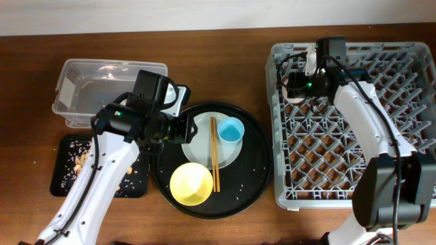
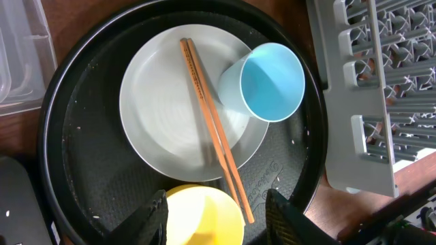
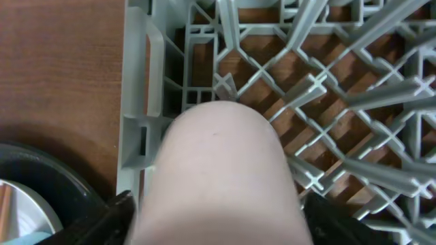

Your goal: Sort waste into correct bins and load items into the dishwasher rack

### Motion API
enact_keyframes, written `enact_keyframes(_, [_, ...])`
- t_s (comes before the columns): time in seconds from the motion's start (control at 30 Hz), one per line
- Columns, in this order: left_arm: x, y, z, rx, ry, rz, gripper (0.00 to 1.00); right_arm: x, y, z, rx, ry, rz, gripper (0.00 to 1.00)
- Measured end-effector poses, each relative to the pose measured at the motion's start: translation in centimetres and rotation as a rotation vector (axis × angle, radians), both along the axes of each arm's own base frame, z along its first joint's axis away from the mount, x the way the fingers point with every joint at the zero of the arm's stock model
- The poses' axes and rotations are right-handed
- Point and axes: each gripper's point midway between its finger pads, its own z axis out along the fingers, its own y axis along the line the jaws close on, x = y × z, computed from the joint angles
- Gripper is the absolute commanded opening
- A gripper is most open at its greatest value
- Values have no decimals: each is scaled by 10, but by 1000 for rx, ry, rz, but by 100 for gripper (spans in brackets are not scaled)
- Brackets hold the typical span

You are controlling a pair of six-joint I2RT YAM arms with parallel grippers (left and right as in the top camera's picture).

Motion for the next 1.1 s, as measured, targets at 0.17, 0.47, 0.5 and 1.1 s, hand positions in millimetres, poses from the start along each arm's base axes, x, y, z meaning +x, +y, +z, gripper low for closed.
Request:
enact_keyframes(0.17, [0, 0, 0, 0, -1, 0, 46, -7, 0, 5, -4, 23, 4, 86])
enact_keyframes(0.47, [29, -31, -31, -53, 53, 95, 46, -105, 4, 151, 40, -102, 28, 98])
enact_keyframes(0.5, [35, -52, -53, -50, 76, 67, 46, -105, 4, 151, 40, -101, 29, 98])
enact_keyframes(1.1, [33, -77, -124, 134, 137, 104, 1, -102, 4, 144, 40, -80, 29, 98])
